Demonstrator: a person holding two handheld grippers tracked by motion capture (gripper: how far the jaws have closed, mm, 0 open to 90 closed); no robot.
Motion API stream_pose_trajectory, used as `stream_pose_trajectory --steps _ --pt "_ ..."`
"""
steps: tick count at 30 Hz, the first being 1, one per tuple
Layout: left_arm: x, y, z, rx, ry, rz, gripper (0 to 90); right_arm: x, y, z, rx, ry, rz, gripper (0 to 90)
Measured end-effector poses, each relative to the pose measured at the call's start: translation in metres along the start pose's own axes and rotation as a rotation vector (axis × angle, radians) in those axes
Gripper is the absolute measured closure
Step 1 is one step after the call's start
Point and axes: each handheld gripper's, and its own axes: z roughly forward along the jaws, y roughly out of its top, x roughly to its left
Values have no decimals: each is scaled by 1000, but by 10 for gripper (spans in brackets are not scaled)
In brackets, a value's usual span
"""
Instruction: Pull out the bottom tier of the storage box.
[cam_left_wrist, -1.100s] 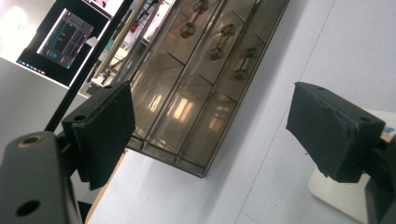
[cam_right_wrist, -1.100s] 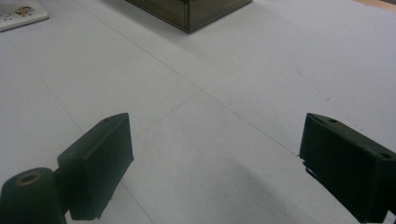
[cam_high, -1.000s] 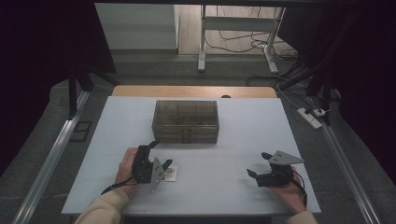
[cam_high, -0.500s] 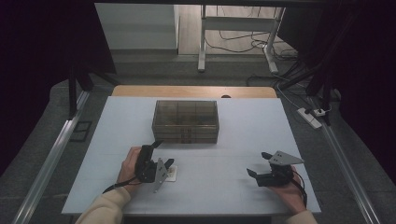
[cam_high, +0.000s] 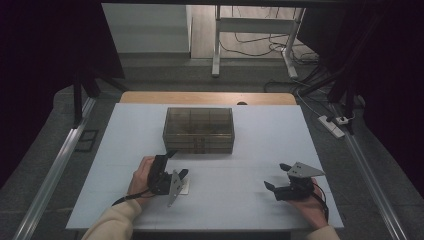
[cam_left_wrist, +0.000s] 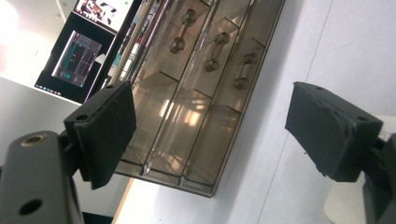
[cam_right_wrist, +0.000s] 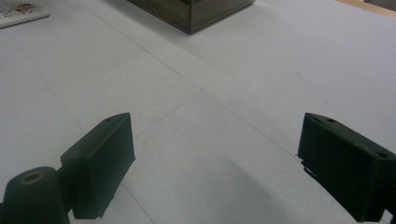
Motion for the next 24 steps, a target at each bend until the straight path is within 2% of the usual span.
stream_pose_trajectory --steps 6,17,24 --pt "-2 1 3 -7 0 13 168 0 0 0 2 -1 -1 106" --pt "-5 3 7 -15 16 72 169 0 0 0 5 -1 -2 108" --pt "-7 4 11 -27 22 89 169 0 -1 1 8 -3 -7 111"
